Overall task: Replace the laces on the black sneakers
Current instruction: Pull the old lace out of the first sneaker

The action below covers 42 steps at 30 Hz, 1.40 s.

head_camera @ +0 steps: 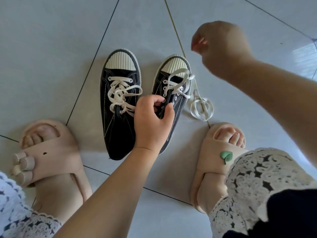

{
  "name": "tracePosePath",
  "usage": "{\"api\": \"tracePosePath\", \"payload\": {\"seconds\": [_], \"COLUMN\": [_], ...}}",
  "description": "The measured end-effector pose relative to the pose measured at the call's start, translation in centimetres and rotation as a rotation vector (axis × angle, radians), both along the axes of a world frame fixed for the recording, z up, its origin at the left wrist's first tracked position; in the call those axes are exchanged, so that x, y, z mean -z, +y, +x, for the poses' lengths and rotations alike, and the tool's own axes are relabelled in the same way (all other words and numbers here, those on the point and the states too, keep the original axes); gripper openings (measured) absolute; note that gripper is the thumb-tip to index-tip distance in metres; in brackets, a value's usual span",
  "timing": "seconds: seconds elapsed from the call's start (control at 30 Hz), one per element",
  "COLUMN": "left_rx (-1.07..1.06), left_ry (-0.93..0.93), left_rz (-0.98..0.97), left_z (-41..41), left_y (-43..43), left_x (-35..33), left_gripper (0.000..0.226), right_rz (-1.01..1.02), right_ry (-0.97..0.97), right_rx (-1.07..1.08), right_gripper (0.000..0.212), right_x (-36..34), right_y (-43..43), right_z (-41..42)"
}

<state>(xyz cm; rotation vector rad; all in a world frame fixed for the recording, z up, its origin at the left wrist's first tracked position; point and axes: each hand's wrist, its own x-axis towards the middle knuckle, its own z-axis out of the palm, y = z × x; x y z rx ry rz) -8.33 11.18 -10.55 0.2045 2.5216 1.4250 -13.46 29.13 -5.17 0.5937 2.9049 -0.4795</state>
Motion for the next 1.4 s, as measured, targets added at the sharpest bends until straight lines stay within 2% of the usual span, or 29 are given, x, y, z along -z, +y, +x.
{"api": "tracePosePath", "payload": {"seconds": [0.03, 0.1, 0.2, 0.27, 0.37, 0.43, 0.5, 0.57, 0.63, 0.7, 0.8, 0.83, 0.9, 0.97, 1.0, 1.1, 1.2, 1.27, 1.4], "left_rx": [0.0, -0.002, -0.011, -0.016, -0.016, -0.013, -0.014, -0.011, 0.016, 0.046, 0.041, 0.04, 0.043, 0.038, 0.038, 0.035, 0.039, 0.043, 0.042], "left_ry": [-0.002, -0.01, -0.007, -0.024, -0.028, -0.019, -0.007, -0.007, -0.001, 0.017, 0.02, 0.018, 0.021, 0.026, 0.027, 0.024, 0.025, 0.025, 0.019], "left_rz": [0.0, -0.001, -0.015, -0.004, 0.012, 0.004, -0.005, -0.003, 0.0, -0.017, -0.032, -0.034, -0.043, -0.052, -0.054, -0.041, -0.039, -0.044, -0.048], "left_z": [0.0, 0.0, 0.0, 0.0, 0.0, 0.0, 0.0, 0.1, 0.3, 0.4, 0.3, 0.3, 0.3, 0.3, 0.3, 0.2, 0.3, 0.4, 0.3], "left_y": [0.0, 0.0, 0.1, 0.1, 0.1, 0.0, 0.0, 0.0, 0.1, 0.2, 0.2, 0.2, 0.2, 0.3, 0.3, 0.4, 0.3, 0.2, 0.3], "left_x": [0.0, 0.0, 0.1, 0.1, -0.1, -0.1, 0.0, 0.0, 0.0, 0.2, 0.4, 0.4, 0.4, 0.4, 0.4, 0.3, 0.3, 0.2, 0.2], "left_gripper": [0.021, 0.021, 0.021, 0.022, 0.022, 0.022, 0.021, 0.021, 0.02, 0.019, 0.018, 0.018, 0.018, 0.018, 0.018, 0.017, 0.016, 0.016, 0.016], "right_rz": [-0.032, -0.091, -0.057, 0.052, 0.144, 0.055, -0.094, -0.244, -0.338, -0.345, -0.167, -0.108, -0.093, -0.169, -0.172, -0.007, 0.125, 0.049, -0.063], "right_ry": [0.0, -0.043, -0.198, -0.232, -0.183, -0.131, -0.033, 0.143, 0.263, 0.196, -0.128, -0.179, -0.126, -0.1, -0.153, -0.279, -0.203, -0.105, 0.184], "right_rx": [-0.041, -0.27, -0.556, -0.597, -0.599, -0.461, -0.123, 0.193, 0.418, 0.49, 0.255, 0.163, 0.013, -0.156, -0.265, -0.503, -0.529, -0.355, 0.31], "right_gripper": [0.014, 0.015, 0.025, 0.019, 0.015, 0.02, 0.02, 0.016, 0.012, 0.012, 0.025, 0.032, 0.042, 0.035, 0.028, 0.017, 0.018, 0.023, 0.014], "right_x": [-0.2, -0.2, 0.7, 1.3, 1.5, 1.3, 0.9, 0.3, -0.1, 0.4, 0.6, 0.3, -0.5, -0.8, -0.5, 0.7, 1.1, 0.4, -1.4], "right_y": [0.2, -1.2, -4.6, -5.0, -4.2, -3.8, -2.4, -0.2, 1.1, 1.3, 1.9, 2.0, 1.3, -0.7, -1.8, -3.7, -3.8, -3.0, 3.4], "right_z": [-0.1, 0.2, 1.1, 1.4, 1.4, 1.2, 0.7, 0.8, 2.0, 3.3, 3.9, 3.7, 2.8, 1.9, 1.7, 2.0, 2.3, 1.7, 0.0]}}
